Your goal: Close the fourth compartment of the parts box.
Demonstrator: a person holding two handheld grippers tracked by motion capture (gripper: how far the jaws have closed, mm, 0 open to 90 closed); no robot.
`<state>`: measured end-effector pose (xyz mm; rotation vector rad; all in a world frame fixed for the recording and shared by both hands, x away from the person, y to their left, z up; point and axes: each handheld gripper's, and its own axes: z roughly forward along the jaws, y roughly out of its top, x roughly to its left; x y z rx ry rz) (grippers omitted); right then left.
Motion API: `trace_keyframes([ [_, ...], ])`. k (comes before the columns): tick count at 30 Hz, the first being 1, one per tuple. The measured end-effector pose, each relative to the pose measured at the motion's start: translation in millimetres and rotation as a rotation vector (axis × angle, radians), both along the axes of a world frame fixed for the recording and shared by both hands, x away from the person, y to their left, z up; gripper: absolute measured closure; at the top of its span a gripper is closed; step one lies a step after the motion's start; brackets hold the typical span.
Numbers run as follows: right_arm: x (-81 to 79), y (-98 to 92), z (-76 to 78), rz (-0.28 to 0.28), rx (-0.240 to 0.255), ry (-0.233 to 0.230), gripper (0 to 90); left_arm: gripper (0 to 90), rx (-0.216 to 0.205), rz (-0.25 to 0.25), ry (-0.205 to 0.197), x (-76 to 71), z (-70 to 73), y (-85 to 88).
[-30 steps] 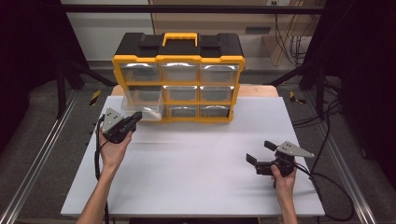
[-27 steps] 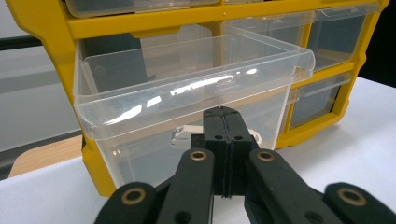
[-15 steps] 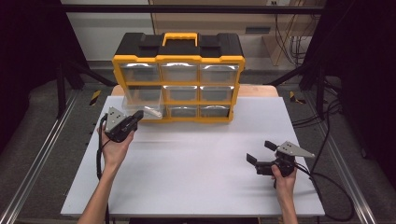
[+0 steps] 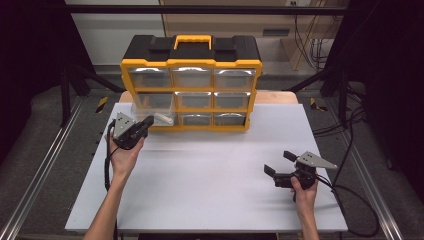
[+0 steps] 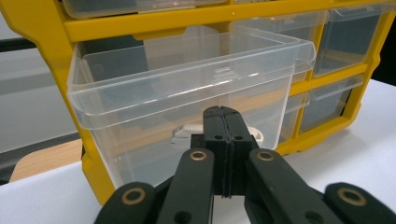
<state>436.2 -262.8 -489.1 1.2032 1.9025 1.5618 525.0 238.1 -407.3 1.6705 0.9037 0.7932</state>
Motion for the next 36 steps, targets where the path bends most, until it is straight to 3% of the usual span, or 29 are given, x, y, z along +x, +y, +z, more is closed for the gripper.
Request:
trace_keyframes([
  [9, -0.5, 0.0, 0.1, -0.001, -0.002, 0.002, 0.3, 90.0, -0.015, 0.002, 0.003, 5.7, -0.5, -0.1],
  [36, -0.9, -0.9, -1.0, 0.004, -0.025, 0.004, 0.3, 89.9, -0.008, 0.023, 0.010, 23.2, -2.4, -2.0],
])
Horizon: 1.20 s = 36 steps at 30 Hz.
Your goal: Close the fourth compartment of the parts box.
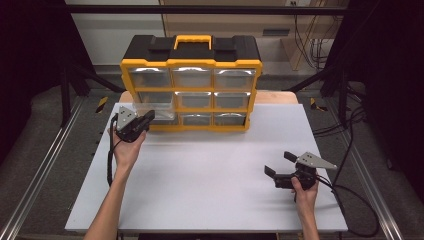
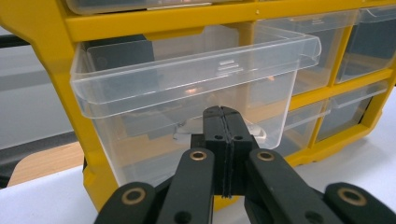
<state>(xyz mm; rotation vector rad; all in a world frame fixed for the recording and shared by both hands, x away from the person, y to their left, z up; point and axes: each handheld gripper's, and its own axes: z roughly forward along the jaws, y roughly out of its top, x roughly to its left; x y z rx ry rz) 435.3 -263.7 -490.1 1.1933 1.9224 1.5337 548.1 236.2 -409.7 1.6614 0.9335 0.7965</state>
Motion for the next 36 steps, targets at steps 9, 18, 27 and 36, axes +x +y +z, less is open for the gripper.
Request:
trace_keyframes([
  [9, 0.4, 0.0, -0.5, 0.005, -0.003, 0.003, 0.3, 90.0, 0.015, 0.006, -0.002, 6.8, -0.1, -1.4],
  [18, 0.1, -0.2, -0.4, 0.003, -0.002, 0.004, 0.3, 89.9, 0.017, 0.013, -0.003, 14.1, -0.3, -2.0],
  [27, 0.0, -0.2, -0.3, 0.003, 0.001, 0.003, 0.3, 89.9, 0.025, 0.018, -0.011, 20.4, -0.3, -3.1],
  [36, 0.0, -0.6, -0.2, 0.002, 0.000, 0.002, 0.3, 90.0, 0.029, 0.021, -0.016, 24.8, -1.1, -3.4],
])
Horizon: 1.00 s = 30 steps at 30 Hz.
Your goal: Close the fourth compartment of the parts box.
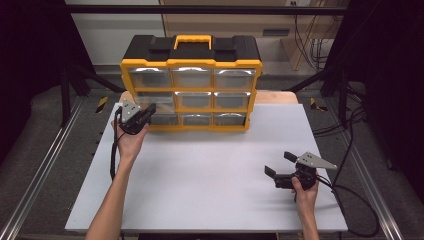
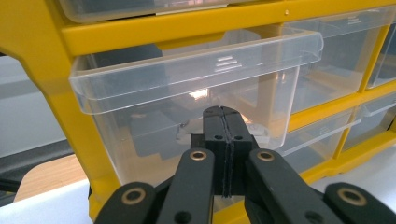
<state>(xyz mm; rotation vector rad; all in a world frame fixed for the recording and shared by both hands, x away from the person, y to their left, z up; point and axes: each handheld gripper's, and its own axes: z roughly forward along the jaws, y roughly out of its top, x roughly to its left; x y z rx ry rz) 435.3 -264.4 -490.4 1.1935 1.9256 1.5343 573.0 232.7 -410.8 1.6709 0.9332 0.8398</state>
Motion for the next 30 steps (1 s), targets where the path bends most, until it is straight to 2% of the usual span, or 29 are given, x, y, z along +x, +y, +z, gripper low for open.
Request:
trace_keyframes([
  [30, -0.1, 0.0, 0.1, 0.001, 0.001, 0.002, 0.3, 90.0, 0.035, 0.023, -0.003, 17.2, -2.0, -4.2],
])
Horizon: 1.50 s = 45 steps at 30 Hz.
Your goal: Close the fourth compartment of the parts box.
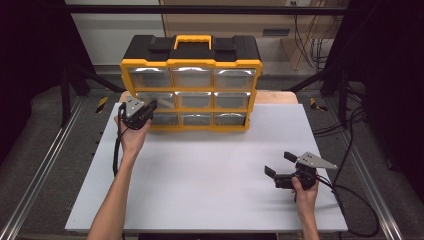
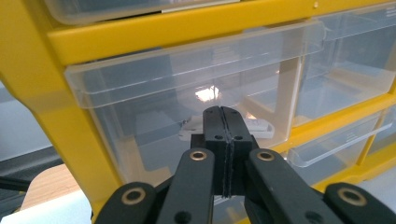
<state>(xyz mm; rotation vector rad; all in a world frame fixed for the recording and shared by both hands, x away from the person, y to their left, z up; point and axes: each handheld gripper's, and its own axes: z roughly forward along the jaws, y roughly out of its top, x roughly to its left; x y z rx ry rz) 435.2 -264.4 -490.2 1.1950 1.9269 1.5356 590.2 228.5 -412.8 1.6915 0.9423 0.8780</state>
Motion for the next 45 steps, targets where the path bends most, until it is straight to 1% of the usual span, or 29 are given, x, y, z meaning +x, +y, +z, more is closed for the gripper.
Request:
trace_keyframes([
  [7, -0.2, -0.3, 0.3, 0.000, 0.002, -0.001, 0.3, 90.0, 0.011, 0.006, 0.004, 3.5, -0.2, -0.3],
  [11, -0.2, -0.5, 0.5, -0.003, 0.002, -0.002, 0.3, 90.0, 0.010, 0.009, 0.005, 4.8, 0.0, -1.2],
  [21, -0.2, -0.5, 0.6, -0.001, 0.004, -0.002, 0.3, 89.7, 0.015, 0.014, 0.005, 3.9, 1.1, 0.1],
  [26, -0.6, -1.0, 1.1, -0.003, 0.004, -0.002, 0.3, 87.6, -0.010, -0.004, 0.007, -1.3, 2.8, 1.3],
  [28, -0.6, -0.9, 1.1, -0.003, 0.004, -0.002, 0.3, 85.1, -0.015, -0.010, 0.006, -4.1, 3.9, 1.0],
  [31, -0.5, -0.9, 1.0, -0.004, 0.004, -0.001, 0.3, 80.2, -0.043, -0.028, 0.011, -9.3, 5.0, 1.2],
  [34, -0.6, -1.0, 1.2, -0.004, 0.005, -0.002, 0.3, 74.2, -0.049, -0.039, 0.011, -13.8, 5.4, 1.9],
  [36, -0.7, -1.0, 1.2, -0.004, 0.005, -0.002, 0.3, 67.5, -0.062, -0.046, 0.009, -16.9, 6.0, 2.6],
  [37, -0.7, -1.0, 1.2, -0.004, 0.006, -0.002, 0.3, 61.6, -0.069, -0.052, 0.017, -17.7, 6.2, 2.8],
  [38, -0.7, -1.0, 1.3, -0.004, 0.006, -0.002, 0.3, 58.6, -0.068, -0.060, 0.022, -19.2, 6.7, 3.0],
  [39, -0.7, -1.0, 1.3, -0.005, 0.006, -0.002, 0.3, 53.6, -0.062, -0.062, 0.021, -20.3, 6.9, 3.0],
  [41, -0.7, -1.0, 1.3, -0.004, 0.006, -0.003, 0.3, 48.0, -0.061, -0.067, 0.016, -24.2, 7.4, 3.0],
  [44, -0.7, -1.0, 1.3, -0.004, 0.006, -0.003, 0.3, 40.6, -0.083, -0.094, 0.007, -30.7, 7.9, 3.4],
  [45, -0.7, -1.0, 1.3, -0.004, 0.007, -0.003, 0.3, 38.5, -0.086, -0.104, 0.011, -32.2, 8.2, 3.4],
])
